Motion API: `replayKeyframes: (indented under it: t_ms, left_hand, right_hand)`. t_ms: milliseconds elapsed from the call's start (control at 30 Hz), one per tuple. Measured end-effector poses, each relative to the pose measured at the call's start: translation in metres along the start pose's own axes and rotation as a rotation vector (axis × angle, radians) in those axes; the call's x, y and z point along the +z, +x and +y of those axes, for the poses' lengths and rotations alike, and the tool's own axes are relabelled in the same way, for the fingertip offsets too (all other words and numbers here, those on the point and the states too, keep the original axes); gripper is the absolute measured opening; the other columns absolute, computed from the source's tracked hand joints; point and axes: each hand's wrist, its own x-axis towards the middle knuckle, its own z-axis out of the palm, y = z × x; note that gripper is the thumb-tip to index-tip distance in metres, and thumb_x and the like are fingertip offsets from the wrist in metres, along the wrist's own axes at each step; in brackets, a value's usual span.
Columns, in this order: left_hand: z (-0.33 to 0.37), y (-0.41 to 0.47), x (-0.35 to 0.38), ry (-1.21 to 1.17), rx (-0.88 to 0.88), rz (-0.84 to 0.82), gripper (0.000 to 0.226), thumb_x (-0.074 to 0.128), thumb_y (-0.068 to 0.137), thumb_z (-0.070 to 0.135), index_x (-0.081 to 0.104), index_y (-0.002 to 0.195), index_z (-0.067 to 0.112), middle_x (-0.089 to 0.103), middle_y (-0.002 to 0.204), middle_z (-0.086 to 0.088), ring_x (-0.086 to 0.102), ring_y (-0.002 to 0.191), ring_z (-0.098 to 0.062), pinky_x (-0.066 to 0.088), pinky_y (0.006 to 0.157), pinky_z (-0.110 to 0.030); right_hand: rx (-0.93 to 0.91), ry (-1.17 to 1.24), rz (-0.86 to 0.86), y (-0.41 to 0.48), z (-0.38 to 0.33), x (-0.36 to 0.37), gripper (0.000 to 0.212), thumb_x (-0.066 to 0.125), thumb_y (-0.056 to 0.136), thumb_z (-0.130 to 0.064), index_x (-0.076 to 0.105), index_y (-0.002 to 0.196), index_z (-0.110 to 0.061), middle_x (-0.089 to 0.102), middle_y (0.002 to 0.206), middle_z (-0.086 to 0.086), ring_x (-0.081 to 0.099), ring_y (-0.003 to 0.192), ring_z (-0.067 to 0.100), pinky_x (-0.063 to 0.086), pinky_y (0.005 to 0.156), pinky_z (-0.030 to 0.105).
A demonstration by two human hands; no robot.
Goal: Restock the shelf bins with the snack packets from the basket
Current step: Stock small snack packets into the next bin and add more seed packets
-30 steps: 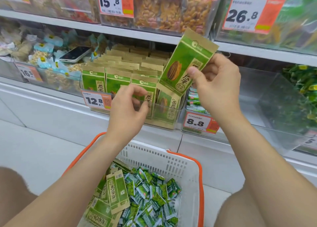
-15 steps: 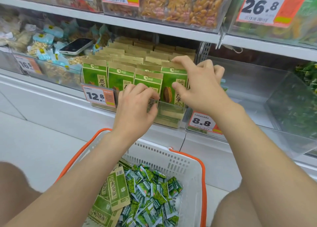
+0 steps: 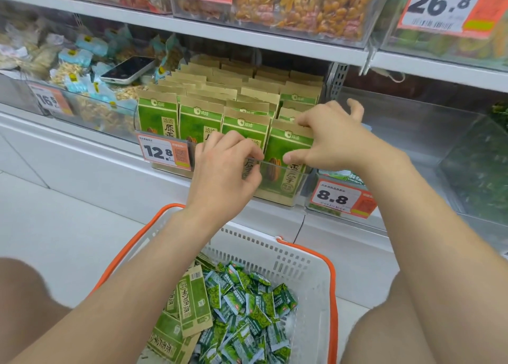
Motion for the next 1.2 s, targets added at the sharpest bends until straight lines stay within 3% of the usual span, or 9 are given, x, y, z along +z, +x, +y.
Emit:
replayKeyframes:
  t_ms: [167,267,333,433,567,700,833,1067,1200]
  left_hand:
    - [0.001,-0.001,0.001,-0.008,-0.001,0.002,0.012,0.073,0.088,0.024,0.070,0.099,0.029,0.059,0.100,0.015,0.039,0.099,-0.011,0.026,0.084,-0.033]
    - [0.000,0.000,0.001,-0.010,0.003,0.005,0.013,0.072,0.089,0.022,0.070,0.101,0.028,0.057,0.100,0.016,0.036,0.099,-0.009,0.026,0.083,-0.032]
    - [0.001,0.000,0.001,-0.007,0.008,0.002,0.014,0.072,0.089,0.022,0.070,0.102,0.028,0.056,0.100,0.016,0.036,0.099,-0.009,0.026,0.083,-0.033]
    - [0.001,0.000,0.002,-0.004,0.011,-0.001,0.015,0.072,0.090,0.023,0.070,0.103,0.029,0.056,0.101,0.016,0.036,0.100,-0.009,0.026,0.083,-0.033]
    - [0.002,0.000,0.004,-0.006,0.010,0.001,0.014,0.072,0.090,0.023,0.070,0.103,0.028,0.059,0.103,0.013,0.042,0.102,-0.015,0.027,0.083,-0.034]
    - [0.002,0.000,0.006,-0.001,0.011,0.007,0.013,0.072,0.091,0.024,0.069,0.103,0.028,0.059,0.103,0.013,0.042,0.103,-0.016,0.027,0.083,-0.033]
    - [0.001,0.000,0.004,-0.015,0.022,-0.001,0.014,0.073,0.091,0.024,0.070,0.104,0.027,0.058,0.102,0.013,0.041,0.102,-0.015,0.029,0.084,-0.034]
    - [-0.009,-0.015,0.001,-0.003,0.137,0.120,0.008,0.069,0.092,0.017,0.061,0.091,0.015,0.052,0.091,0.002,0.047,0.085,-0.022,0.039,0.073,-0.038]
    - [-0.034,-0.036,0.007,0.069,-0.095,-0.245,0.018,0.057,0.086,0.044,0.054,0.084,0.027,0.058,0.073,0.008,0.057,0.073,-0.025,0.037,0.058,-0.035]
  right_hand:
    - [0.002,-0.166,-0.003,0.005,-0.009,0.010,0.053,0.080,0.075,-0.063,0.068,0.101,-0.018,0.062,0.089,-0.003,0.054,0.117,0.032,0.002,0.117,0.073]
    - [0.074,-0.210,0.093,0.007,-0.011,0.011,0.038,0.083,0.072,-0.048,0.060,0.075,-0.018,0.057,0.078,-0.001,0.055,0.107,0.033,0.008,0.118,0.073]
    - [0.130,-0.224,0.147,0.009,-0.014,0.012,0.034,0.082,0.069,-0.038,0.056,0.071,-0.017,0.058,0.090,0.001,0.054,0.110,0.035,0.013,0.118,0.071]
    - [0.139,-0.186,0.154,0.014,-0.015,0.016,0.029,0.080,0.068,-0.032,0.059,0.082,-0.019,0.050,0.118,0.008,0.053,0.114,0.035,0.022,0.116,0.066]
    - [0.052,-0.156,0.164,0.015,-0.013,0.017,0.033,0.081,0.072,-0.031,0.055,0.088,-0.020,0.051,0.102,0.004,0.054,0.097,0.030,0.035,0.099,0.054]
    - [0.039,-0.096,0.220,0.011,-0.007,0.019,0.073,0.088,0.069,-0.040,0.042,0.123,-0.024,0.057,0.114,0.004,0.051,0.110,0.032,0.033,0.097,0.055]
    - [0.088,-0.164,0.198,0.008,-0.009,0.023,0.082,0.087,0.068,-0.042,0.045,0.136,-0.025,0.047,0.130,0.010,0.041,0.122,0.037,0.030,0.105,0.058]
    - [-0.045,-0.019,0.486,-0.030,-0.041,0.025,0.028,0.065,0.080,-0.021,0.065,0.108,-0.020,0.056,0.108,0.005,0.050,0.104,0.031,0.043,0.085,0.044]
    - [-0.215,0.091,0.165,-0.055,-0.079,0.031,0.015,0.055,0.082,-0.023,0.066,0.092,-0.021,0.065,0.075,0.001,0.064,0.077,0.031,0.053,0.064,0.038]
